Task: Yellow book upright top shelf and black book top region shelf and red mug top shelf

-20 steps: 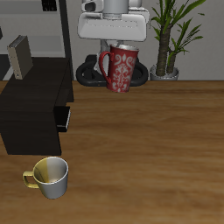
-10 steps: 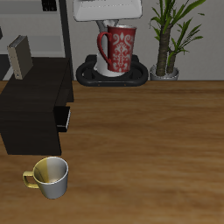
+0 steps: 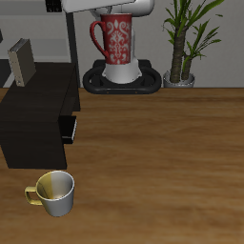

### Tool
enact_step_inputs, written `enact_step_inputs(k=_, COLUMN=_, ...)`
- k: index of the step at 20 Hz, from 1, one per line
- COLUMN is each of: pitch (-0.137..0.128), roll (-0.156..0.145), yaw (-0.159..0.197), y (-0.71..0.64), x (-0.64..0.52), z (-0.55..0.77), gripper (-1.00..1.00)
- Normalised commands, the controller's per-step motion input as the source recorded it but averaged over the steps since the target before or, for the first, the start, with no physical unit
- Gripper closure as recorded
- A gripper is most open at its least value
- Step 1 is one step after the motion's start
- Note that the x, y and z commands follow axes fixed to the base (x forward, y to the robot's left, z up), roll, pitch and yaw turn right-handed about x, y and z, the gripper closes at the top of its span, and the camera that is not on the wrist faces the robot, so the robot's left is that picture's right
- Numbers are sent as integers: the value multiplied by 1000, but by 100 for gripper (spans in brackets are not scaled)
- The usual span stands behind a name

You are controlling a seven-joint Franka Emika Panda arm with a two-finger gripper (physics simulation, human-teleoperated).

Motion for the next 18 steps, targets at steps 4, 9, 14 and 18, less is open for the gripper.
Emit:
enact_step_inputs(k=4, pitch=76, roll=91, yaw=-102, y=-506, x=271, z=15, gripper=100)
enact_step_inputs(k=9, pitch=39, roll=84, yaw=-153, y=-255, x=307, z=-8, gripper=100)
enact_step_inputs(k=14, pitch=34, roll=122, yaw=-75, y=-20, x=183, z=-110, gripper=100)
enact_step_inputs(k=18, pitch=-29, roll=2, yaw=-5, y=-150, x=32, z=67, gripper=100)
